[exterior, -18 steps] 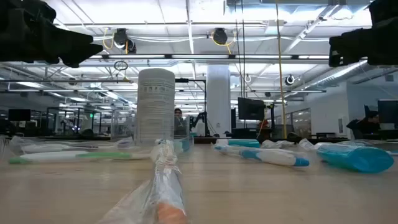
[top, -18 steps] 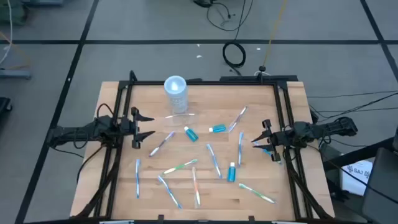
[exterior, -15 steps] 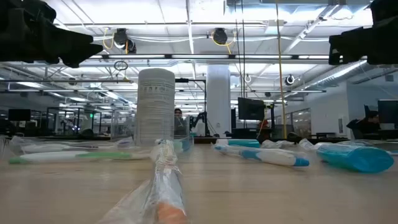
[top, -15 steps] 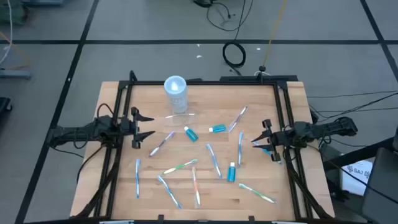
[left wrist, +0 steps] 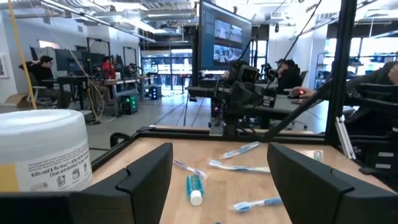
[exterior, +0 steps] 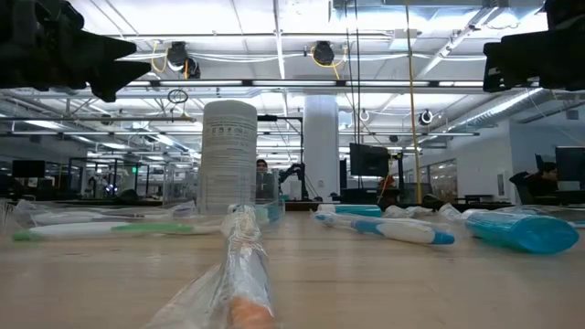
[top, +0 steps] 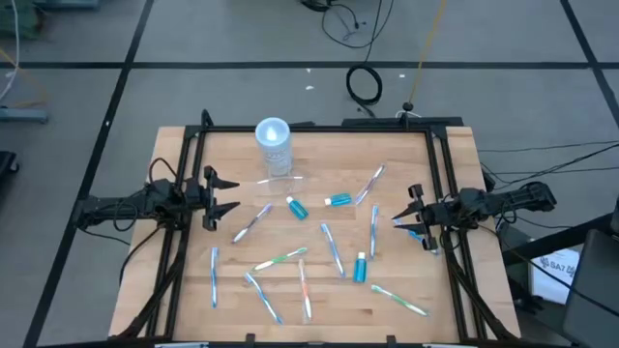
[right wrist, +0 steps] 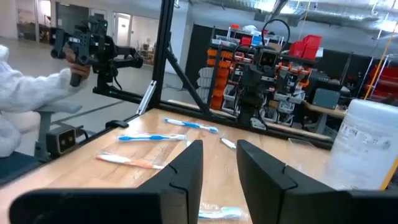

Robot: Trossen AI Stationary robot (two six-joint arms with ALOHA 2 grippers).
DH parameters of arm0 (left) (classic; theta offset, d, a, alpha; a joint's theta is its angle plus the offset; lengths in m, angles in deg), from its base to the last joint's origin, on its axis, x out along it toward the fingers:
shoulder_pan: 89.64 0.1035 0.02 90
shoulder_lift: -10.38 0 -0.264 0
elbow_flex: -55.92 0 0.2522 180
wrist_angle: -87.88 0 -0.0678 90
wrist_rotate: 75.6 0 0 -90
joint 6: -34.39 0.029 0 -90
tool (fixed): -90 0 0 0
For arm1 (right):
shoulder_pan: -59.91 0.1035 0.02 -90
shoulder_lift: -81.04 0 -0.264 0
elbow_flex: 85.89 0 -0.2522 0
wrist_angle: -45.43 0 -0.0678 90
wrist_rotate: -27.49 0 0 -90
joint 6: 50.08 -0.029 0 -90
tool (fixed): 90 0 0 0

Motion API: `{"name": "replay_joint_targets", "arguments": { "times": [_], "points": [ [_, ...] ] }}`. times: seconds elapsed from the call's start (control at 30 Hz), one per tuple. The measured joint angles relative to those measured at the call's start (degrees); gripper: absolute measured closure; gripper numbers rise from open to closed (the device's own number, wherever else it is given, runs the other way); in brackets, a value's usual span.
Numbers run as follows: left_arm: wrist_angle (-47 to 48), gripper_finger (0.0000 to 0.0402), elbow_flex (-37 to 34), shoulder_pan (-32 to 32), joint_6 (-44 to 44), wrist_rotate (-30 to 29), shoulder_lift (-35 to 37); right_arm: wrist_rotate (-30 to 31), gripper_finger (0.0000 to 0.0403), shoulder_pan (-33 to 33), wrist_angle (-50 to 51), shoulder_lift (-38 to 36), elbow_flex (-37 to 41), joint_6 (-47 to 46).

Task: Pick & Place toothbrushing station
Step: Put the left purple toothbrush into the transparent organizer

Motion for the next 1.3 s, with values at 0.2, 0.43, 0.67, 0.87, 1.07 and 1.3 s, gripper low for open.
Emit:
{"name": "replay_joint_targets", "arguments": {
  "times": [0.2,0.43,0.67,0.87,1.07,1.3],
  "points": [
    [-1.9,0.0133,0.0,0.0,-0.6,0.0,0.0,1.3,0.0314,-0.1,-3.2,0.0,0.0,10.3],
    [-2.6,0.0133,0.0,0.0,-2.0,-0.5,0.0,1.3,0.0314,-0.1,-6.8,0.0,0.0,4.4],
    [0.6,0.0133,0.0,0.0,-15.8,-0.5,0.0,2.0,0.0314,-0.1,-10.9,0.7,0.0,0.2],
    [0.1,0.0133,-0.1,-1.2,-18.1,-6.6,-3.7,13.2,0.0314,-0.1,-19.6,8.5,0.0,1.7],
    [-3.6,0.0133,4.4,-3.9,-17.5,-11.2,-14.5,18.0,0.0314,-1.3,-32.0,20.3,0.0,1.0],
    [7.4,0.0133,16.8,-6.9,-19.3,-18.4,-34.3,18.2,0.0314,-5.5,-42.6,33.2,-0.1,-8.2]
  ]
}}
